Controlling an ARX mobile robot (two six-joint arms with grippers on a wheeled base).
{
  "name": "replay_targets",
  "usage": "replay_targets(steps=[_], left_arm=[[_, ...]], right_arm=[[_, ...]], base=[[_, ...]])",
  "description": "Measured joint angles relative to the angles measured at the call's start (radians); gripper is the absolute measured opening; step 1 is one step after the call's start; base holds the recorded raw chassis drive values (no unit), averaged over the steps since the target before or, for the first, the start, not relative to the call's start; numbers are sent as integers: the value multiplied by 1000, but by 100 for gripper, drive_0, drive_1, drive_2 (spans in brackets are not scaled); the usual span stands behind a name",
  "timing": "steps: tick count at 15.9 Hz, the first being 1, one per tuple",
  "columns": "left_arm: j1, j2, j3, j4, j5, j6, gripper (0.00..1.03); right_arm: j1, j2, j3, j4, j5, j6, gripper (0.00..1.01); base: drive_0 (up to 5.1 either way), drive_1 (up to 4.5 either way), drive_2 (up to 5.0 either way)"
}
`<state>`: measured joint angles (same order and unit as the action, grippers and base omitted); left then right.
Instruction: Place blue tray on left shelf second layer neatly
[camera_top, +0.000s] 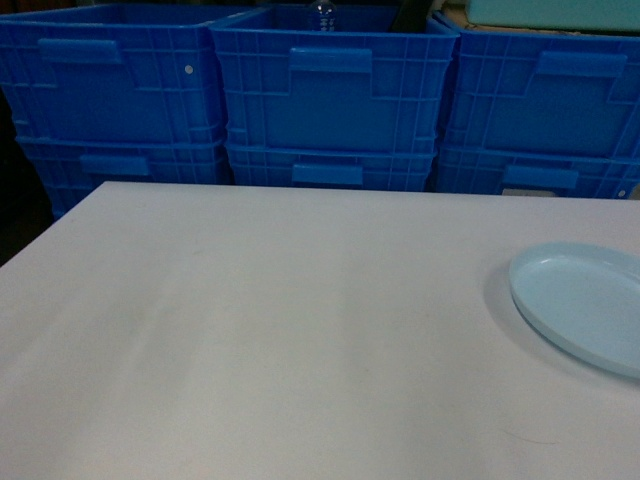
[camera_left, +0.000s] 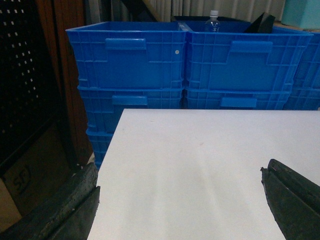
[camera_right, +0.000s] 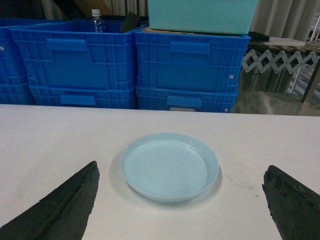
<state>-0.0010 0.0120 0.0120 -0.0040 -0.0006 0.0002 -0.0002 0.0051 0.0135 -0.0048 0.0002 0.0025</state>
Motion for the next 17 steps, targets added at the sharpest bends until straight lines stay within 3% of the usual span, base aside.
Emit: replay_targets(steps=[17], left_arm=[[0,0,0,0,0,0,98]], right_arm=[[0,0,0,0,0,0,98]], base=[[0,0,0]])
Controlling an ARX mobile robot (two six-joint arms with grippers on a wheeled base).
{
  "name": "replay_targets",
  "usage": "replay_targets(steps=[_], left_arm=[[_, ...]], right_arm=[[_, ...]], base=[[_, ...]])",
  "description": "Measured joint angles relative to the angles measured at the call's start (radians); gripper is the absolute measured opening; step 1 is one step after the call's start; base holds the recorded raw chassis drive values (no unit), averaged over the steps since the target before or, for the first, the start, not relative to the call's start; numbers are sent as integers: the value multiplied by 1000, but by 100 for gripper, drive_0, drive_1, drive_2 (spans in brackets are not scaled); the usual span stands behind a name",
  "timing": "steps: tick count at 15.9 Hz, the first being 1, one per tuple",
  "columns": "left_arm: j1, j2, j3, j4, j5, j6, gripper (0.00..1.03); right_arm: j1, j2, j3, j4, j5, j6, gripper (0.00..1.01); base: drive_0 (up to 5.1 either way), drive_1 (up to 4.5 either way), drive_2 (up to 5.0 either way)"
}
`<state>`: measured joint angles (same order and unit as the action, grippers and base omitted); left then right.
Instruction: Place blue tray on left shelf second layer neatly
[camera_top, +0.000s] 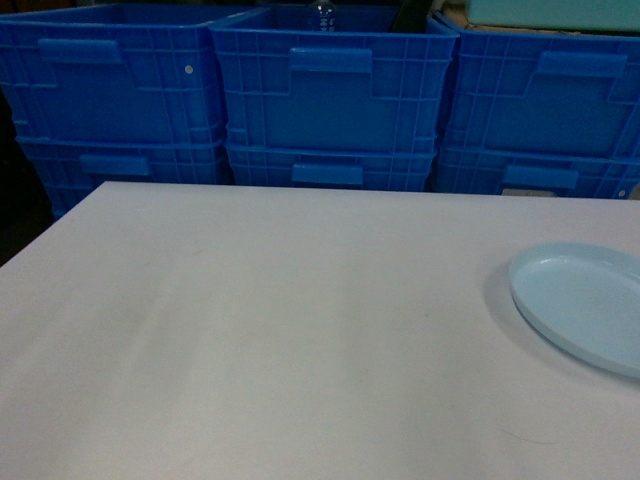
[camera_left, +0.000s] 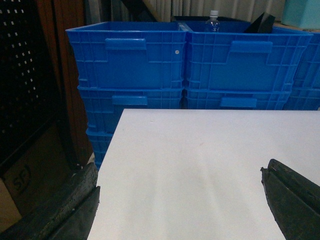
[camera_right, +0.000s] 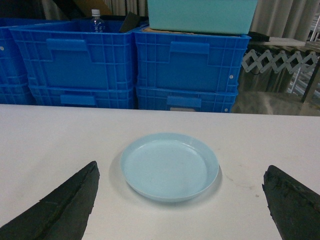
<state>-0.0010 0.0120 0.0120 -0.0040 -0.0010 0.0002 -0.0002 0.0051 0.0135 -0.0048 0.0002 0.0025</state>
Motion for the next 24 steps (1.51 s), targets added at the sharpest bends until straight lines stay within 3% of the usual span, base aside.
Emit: replay_targets(steps=[2,3,5,6,7,9,10,11,13,14,16,19,20,22,24], left_arm=[[0,0,0,0,0,0,98],[0,0,0,0,0,0,98],[0,0,0,0,0,0,98],[0,0,0,0,0,0,98],[0,0,0,0,0,0,98],[0,0,0,0,0,0,98],[0,0,0,0,0,0,98],[0,0,0,0,0,0,98],[0,0,0,0,0,0,98],[0,0,0,0,0,0,98],[0,0,0,0,1,0,98],[0,0,0,0,0,0,98],[0,0,0,0,0,0,98],[0,0,0,0,0,0,98],[0,0,0,0,0,0,98]], right_arm=[[0,0,0,0,0,0,98],[-19,37,1,72,-43,-2,98],[-127,389,89,367,-212,5,98],[-175,566,183,460,-316,22,98],[-245,764,335,460,-423,39,98],[-376,1141,635,202,-638,14,98],[-422,1321,766,51,-734,-33,98],[-460,1456,856,-56,-781,-83,98],[-560,1703,1023,-226,-802,-217,98],[-580,1746,1044,-236,-802,-250,98],[-597,1798,1047,-238,-801,-283,98],[-586,1842,1039,-190,-809,-287,98],[-567,1846,1032,-165,-813,-275,98],[-470,1895,1024,-108,-751,-208,98],[-443,1943,1032,-110,-731,-189,98]], base=[[0,0,0],[0,0,0],[0,0,0],[0,0,0],[0,0,0],[0,0,0],[0,0,0],[0,0,0],[0,0,0],[0,0,0],[0,0,0],[0,0,0],[0,0,0],[0,0,0],[0,0,0]])
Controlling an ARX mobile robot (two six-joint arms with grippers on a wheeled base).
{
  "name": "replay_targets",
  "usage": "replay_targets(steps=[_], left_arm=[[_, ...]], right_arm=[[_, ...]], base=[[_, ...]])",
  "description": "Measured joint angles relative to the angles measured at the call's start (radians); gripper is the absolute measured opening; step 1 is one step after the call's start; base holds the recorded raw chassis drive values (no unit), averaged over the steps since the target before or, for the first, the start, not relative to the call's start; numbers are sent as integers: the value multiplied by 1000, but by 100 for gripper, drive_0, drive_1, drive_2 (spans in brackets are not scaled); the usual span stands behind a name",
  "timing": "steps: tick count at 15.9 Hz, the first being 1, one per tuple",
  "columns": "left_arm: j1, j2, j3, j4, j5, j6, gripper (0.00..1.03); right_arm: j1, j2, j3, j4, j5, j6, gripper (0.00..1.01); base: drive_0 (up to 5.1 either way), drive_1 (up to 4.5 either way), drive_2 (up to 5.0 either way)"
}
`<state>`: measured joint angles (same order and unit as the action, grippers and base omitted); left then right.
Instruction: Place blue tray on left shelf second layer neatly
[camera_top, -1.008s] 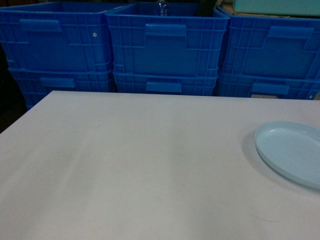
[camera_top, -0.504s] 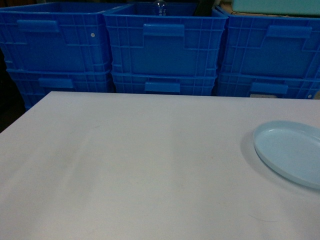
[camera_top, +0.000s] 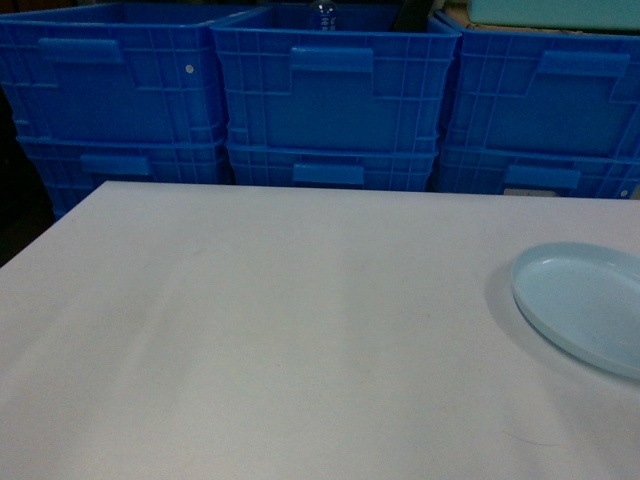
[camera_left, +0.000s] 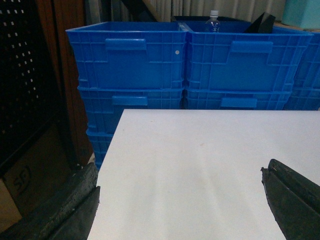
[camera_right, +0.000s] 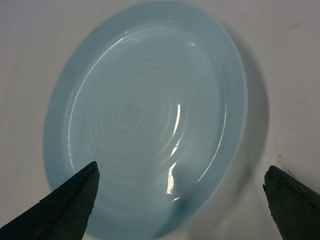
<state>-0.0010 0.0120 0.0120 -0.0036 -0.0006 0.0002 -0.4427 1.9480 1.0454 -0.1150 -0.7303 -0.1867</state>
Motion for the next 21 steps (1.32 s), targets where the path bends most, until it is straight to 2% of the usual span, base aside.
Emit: replay_targets(steps=[1,2,3,4,5,10,19,21], left_arm=[[0,0,0,0,0,0,98],[0,0,0,0,0,0,98],[0,0,0,0,0,0,98],[0,0,0,-1,0,0,98],[0,0,0,0,0,0,98],[0,0,0,-1,0,0,98],[0,0,0,0,0,0,98],[0,0,0,0,0,0,98]], right_arm=[[0,18,13,0,3,5,98],[-23,47,37,13,17,10,98],[-29,52,15,30,0,14,98],[-20,45,-15,50,-13,13,98],[-2,35,-60,134,13,35,98],[41,10,-104,150,7,37,98],[62,-3,-125,151,-4,39,98],[55,17,-124,175,18,28,77]], base=[[0,0,0],[0,0,0],[0,0,0],[0,0,0],[0,0,0],[0,0,0],[0,0,0],[0,0,0]])
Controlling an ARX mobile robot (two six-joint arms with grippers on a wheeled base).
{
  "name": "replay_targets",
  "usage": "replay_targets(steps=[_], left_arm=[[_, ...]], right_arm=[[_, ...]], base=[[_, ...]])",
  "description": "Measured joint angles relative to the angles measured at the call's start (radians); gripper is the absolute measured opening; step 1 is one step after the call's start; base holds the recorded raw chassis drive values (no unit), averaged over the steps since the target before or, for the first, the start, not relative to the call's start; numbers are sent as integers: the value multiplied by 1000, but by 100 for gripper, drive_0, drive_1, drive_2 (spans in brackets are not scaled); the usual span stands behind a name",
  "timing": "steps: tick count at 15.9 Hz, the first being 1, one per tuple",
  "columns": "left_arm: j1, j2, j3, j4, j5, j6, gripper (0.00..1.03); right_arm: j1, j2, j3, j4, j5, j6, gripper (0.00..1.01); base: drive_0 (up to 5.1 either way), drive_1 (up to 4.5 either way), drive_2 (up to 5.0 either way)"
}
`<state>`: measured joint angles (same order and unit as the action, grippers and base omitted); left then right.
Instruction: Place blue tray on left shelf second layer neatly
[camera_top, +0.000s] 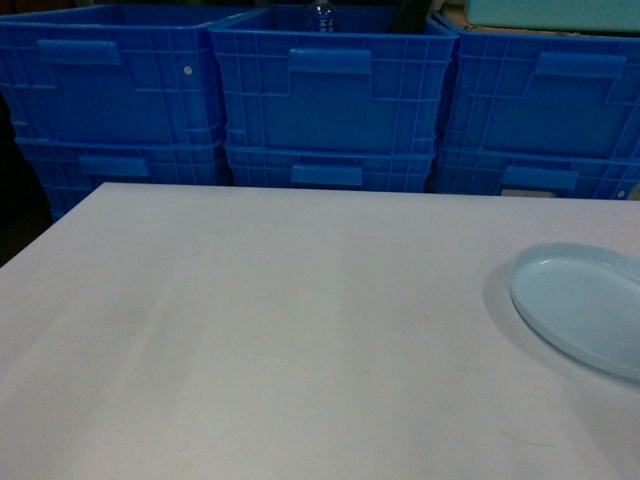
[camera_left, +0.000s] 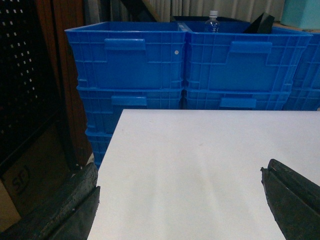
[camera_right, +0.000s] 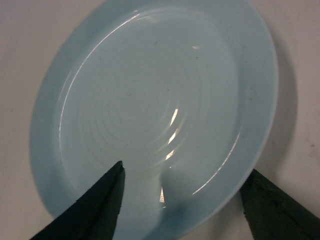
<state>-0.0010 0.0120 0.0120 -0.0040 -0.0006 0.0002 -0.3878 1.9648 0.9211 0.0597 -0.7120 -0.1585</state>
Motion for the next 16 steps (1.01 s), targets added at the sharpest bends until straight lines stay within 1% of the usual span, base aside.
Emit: replay_targets(steps=[3,5,6,7,8,9,10,11,12,13,15,16], left_arm=[[0,0,0,0,0,0,98],[0,0,0,0,-1,0,98],[0,0,0,0,0,0,98],[0,0,0,0,0,0,98],[0,0,0,0,0,0,98],[0,0,0,0,0,0,98],[0,0,0,0,0,0,98],[0,0,0,0,0,0,98],[0,0,0,0,0,0,98],[0,0,0,0,0,0,98],[0,0,0,0,0,0,98],[0,0,0,0,-1,0,98]], right_arm=[[-7,23,-6,50,21,0,44],[-19,44,-11,95,-12,29,22],[-22,47,-15,108,-11,38,13],[-27,47,-24,127,-41,64,3],[-32,39,-31,146,-56,84,2],[-32,16,-43,157,-61,99,2],[-32,-35,-72,190,-58,103,2],[-26,-128,-112,225,-38,98,2],[-16,-258,-155,243,-33,98,2],[1,-387,-192,243,-32,98,2],[53,-674,-285,248,-41,103,2],[77,-803,-340,245,-21,119,2]], base=[[0,0,0],[0,0,0],[0,0,0],[0,0,0],[0,0,0],[0,0,0],[0,0,0],[0,0,0],[0,0,0],[0,0,0],[0,0,0],[0,0,0]])
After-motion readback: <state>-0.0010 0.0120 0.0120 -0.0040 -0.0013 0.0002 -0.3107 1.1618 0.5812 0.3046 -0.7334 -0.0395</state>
